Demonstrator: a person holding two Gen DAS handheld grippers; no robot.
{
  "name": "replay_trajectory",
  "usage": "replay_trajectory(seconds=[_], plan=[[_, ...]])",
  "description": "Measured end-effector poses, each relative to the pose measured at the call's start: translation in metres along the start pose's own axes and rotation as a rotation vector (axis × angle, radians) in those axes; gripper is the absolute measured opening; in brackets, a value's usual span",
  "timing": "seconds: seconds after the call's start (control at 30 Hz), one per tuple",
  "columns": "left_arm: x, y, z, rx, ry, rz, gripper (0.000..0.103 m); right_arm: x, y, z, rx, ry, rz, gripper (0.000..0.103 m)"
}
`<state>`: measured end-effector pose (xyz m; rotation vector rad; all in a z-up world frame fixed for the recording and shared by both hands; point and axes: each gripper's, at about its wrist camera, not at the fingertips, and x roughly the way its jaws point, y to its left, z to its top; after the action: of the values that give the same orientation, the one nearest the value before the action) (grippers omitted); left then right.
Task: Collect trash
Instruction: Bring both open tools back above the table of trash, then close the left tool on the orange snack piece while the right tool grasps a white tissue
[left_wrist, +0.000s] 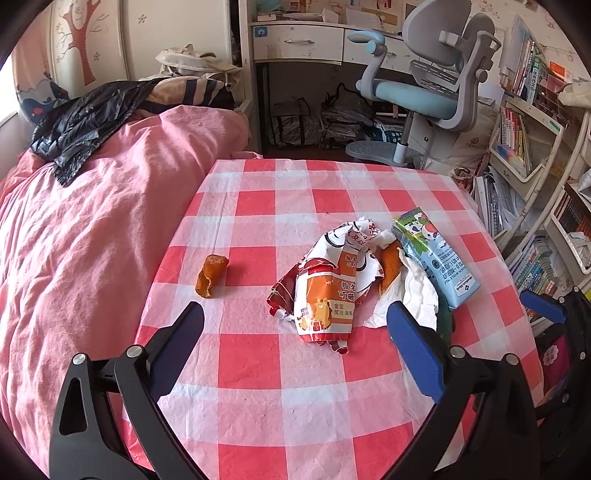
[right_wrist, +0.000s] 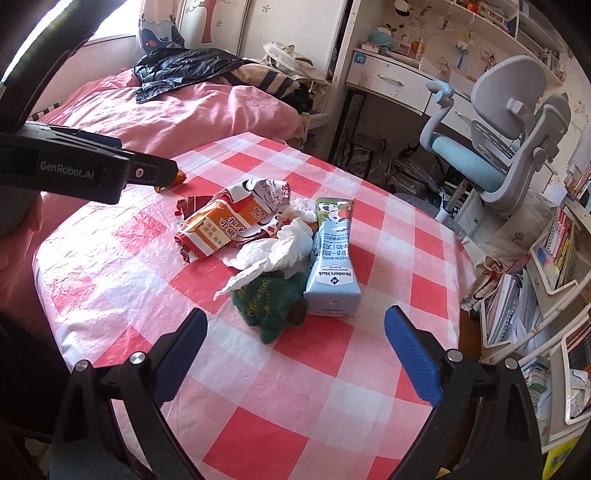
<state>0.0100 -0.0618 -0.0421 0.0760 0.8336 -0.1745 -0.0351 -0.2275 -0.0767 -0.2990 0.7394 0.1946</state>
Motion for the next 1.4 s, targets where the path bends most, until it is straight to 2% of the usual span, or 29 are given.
replay_trajectory(seconds=[0.13,0.33,0.43,0.53,0.67,0.73,0.9,1.03,1.13,1.17,1.27,1.3,1.33,1.37,1.4], plan=[[0.007,0.020,0.002,-0.044,0.020,0.010,0.096,-0.002,0.010,0.001,-0.024,-0.017,0.047,0.093],[0.028,0.061,0.004,-0.180,0.080,-0.014,0.096,0.001,0.027,0.002,-0.056,-0.017,0.161,0.093],[0.041,0.067,0.006,-0.191,0.111,-0.012,0.096,0.012,0.033,0.005,-0.063,-0.002,0.204,0.093],[0.050,0.071,0.009,-0.190,0.124,-0.006,0.095,0.027,0.029,0.009,-0.016,0.024,0.234,0.092],[0.064,0.077,0.015,-0.192,0.144,0.003,0.095,0.034,0.012,0.014,0.097,0.015,0.283,0.082],[0.072,0.082,0.018,-0.202,0.156,0.003,0.095,0.033,0.006,0.016,0.128,-0.001,0.280,0.077],[0.088,0.096,0.027,-0.243,0.177,-0.027,0.095,0.047,-0.007,0.023,0.190,0.002,0.273,0.068],[0.099,0.100,0.030,-0.248,0.197,-0.052,0.094,0.059,-0.007,0.028,0.187,0.016,0.264,0.064],[0.108,0.098,0.032,-0.237,0.211,-0.049,0.092,0.067,-0.005,0.031,0.168,0.029,0.244,0.057],[0.111,0.097,0.033,-0.231,0.216,-0.044,0.091,0.071,-0.004,0.031,0.161,0.040,0.235,0.051],[0.121,0.090,0.035,-0.172,0.228,0.023,0.087,0.081,-0.007,0.029,0.159,0.077,0.226,0.025],[0.125,0.087,0.035,-0.145,0.230,0.056,0.083,0.082,-0.009,0.029,0.164,0.078,0.226,0.014],[0.128,0.087,0.035,-0.134,0.235,0.063,0.079,0.081,-0.011,0.029,0.166,0.075,0.226,0.011],[0.132,0.087,0.034,-0.136,0.247,0.047,0.069,0.080,-0.012,0.029,0.169,0.067,0.231,0.008],[0.134,0.089,0.033,-0.146,0.257,0.024,0.053,0.078,-0.014,0.030,0.173,0.058,0.238,0.006]])
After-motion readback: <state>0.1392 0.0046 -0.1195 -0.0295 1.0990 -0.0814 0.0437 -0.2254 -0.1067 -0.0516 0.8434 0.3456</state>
